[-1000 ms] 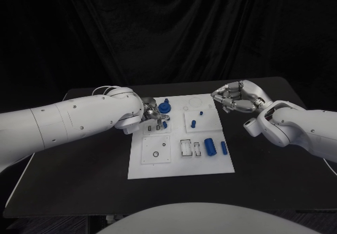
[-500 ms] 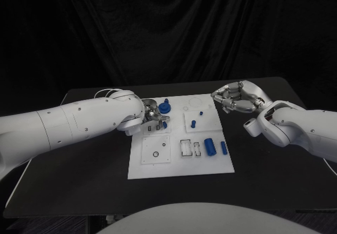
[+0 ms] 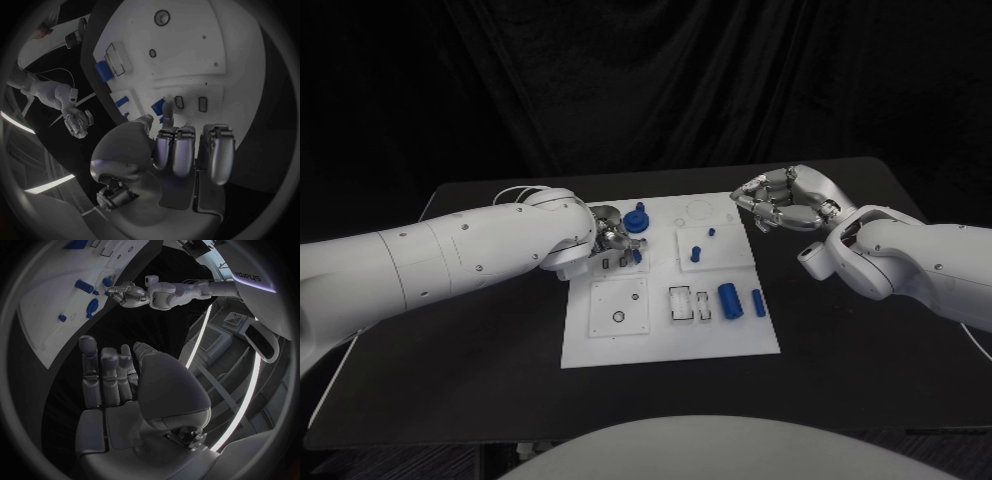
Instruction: Assemble the parts on the task board
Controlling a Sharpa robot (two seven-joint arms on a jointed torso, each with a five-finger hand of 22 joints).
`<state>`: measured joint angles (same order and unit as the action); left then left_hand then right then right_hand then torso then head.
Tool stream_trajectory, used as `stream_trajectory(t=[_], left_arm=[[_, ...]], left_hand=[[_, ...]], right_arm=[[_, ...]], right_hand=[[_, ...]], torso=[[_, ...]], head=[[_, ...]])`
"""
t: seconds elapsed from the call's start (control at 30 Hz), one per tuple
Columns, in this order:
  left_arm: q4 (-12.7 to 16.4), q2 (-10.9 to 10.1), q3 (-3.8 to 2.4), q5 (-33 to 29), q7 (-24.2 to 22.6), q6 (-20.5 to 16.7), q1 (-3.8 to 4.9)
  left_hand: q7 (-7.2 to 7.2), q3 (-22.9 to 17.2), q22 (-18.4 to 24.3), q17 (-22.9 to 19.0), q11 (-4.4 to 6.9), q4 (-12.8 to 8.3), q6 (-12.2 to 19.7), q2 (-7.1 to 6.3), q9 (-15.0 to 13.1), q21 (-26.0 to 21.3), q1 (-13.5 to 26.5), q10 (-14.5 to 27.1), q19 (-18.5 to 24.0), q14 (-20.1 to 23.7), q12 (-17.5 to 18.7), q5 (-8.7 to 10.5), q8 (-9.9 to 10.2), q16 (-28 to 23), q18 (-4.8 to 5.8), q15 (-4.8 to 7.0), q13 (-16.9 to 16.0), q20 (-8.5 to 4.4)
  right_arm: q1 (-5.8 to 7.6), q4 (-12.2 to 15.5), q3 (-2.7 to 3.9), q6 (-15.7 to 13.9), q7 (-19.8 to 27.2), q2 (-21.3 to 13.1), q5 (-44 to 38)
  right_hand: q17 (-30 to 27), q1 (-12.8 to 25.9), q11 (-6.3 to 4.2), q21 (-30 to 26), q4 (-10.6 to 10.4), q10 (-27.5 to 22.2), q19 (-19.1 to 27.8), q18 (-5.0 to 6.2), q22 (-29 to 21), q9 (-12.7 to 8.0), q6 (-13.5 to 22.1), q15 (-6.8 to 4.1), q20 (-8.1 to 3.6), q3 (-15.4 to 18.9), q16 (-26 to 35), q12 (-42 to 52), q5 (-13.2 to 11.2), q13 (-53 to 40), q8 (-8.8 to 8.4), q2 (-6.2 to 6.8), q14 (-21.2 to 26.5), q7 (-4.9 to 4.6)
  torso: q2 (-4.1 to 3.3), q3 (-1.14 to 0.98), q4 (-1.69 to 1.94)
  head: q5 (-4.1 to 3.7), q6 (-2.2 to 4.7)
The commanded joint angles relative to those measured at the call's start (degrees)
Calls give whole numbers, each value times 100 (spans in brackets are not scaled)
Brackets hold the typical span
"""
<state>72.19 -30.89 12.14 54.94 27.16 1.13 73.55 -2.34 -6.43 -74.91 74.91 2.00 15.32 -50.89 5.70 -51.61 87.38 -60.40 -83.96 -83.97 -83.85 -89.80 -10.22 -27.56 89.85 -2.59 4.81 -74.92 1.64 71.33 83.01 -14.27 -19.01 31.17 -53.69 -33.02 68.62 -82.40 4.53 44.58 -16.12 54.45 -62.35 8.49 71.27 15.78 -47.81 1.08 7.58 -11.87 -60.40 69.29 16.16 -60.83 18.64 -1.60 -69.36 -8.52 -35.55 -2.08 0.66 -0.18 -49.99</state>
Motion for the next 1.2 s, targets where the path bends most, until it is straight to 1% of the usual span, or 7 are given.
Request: stream_trajectory(t=[0.03, 0.2, 0.6, 0.77, 1.0, 1.1, 1.2], left_arm=[[-17, 22, -5, 7, -103, 27, -14], [-50, 46, -5, 7, -124, 55, -29], [-97, 89, -5, 7, -120, 132, -56], [-115, 100, -5, 7, -119, 153, -64], [-116, 105, -5, 7, -130, 175, -73], [-113, 104, -5, 7, -136, 181, -75], [-114, 102, -5, 7, -143, 192, -76]], left_hand=[[-3, 4, -560, 1509, -24, -43, -43, 12, 9, -31, -49, -604, -49, -615, -20, -32, 38, 15, 53, -12, -1508, 14], [-5, -4, -535, 1509, -27, -68, -55, 11, 9, -41, -72, -604, -35, -615, -20, -42, 79, 15, 47, -13, -1508, 16], [-7, -16, -538, 1509, -28, -110, -75, 7, 5, -43, -108, -604, -37, -615, -20, -53, 134, 15, 48, -16, -1508, 19], [-7, -17, -531, 1509, -28, -116, -77, 6, 5, -46, -113, -604, -33, -615, -20, -55, 141, 15, 46, -16, -1508, 19], [-6, -28, -543, 1509, -29, -157, -98, -2, -3, -44, -144, -604, -40, -615, -20, -69, 181, 15, 49, -17, -1508, 21], [-2, -44, -546, 1509, -26, -201, -126, -3, -14, -46, -177, -604, -43, -615, -20, -94, 215, 15, 49, -15, -1508, 21], [5, -83, -545, 1509, -20, -287, -155, -7, -36, -50, -237, -604, -44, -615, -20, -166, 281, 15, 49, -11, -1508, 17]], right_arm=[[-14, -7, 4, 86, -110, 10, 11], [-14, -14, 4, 114, -129, 22, 11], [-14, -27, 4, 164, -190, 36, 11], [-14, -35, 4, 182, -208, 45, 11], [-14, -45, 4, 207, -236, 54, 11], [-14, -48, 4, 220, -250, 57, 11], [-14, -51, 4, 230, -266, 61, 11]], right_hand=[[-9, -33, -4, -32, 1, -10, -28, 74, 8, -7, 41, 13, -12, -37, -39, 3, 26, 2, 35, 11, -36, 6], [-6, -33, -5, -33, 0, -16, -30, 74, 8, -7, 42, 13, -12, -39, -47, 0, 28, 9, 37, 7, -42, 6], [-5, -32, -5, -39, -2, -6, -32, 76, 8, -8, 45, 12, -13, -44, -56, 7, 28, 6, 41, 0, -50, 6], [-5, -32, -5, -39, -2, -6, -32, 76, 8, -8, 45, 12, -13, -44, -56, 7, 28, 6, 41, 0, -50, 6], [-8, -32, -5, -40, -1, -4, -37, 76, 9, -7, 45, 12, -13, -47, -57, 9, 25, 8, 45, -3, -52, 7], [-8, -36, -7, -39, 3, 9, -42, 77, 11, -7, 45, 11, -13, -52, -64, 18, 23, 3, 51, -7, -58, 9], [-8, -36, -7, -39, 3, 9, -42, 77, 11, -7, 45, 11, -13, -52, -64, 18, 23, 3, 51, -7, -58, 9]], torso=[[3, 1, 3], [9, 1, -3], [14, 2, 8], [13, 1, -4], [9, 3, -2], [7, 3, -5], [6, 3, 0]], head=[[-14, -1], [-14, -1], [-55, -1], [-37, -1], [-27, -1], [-31, -1], [-35, -1]])
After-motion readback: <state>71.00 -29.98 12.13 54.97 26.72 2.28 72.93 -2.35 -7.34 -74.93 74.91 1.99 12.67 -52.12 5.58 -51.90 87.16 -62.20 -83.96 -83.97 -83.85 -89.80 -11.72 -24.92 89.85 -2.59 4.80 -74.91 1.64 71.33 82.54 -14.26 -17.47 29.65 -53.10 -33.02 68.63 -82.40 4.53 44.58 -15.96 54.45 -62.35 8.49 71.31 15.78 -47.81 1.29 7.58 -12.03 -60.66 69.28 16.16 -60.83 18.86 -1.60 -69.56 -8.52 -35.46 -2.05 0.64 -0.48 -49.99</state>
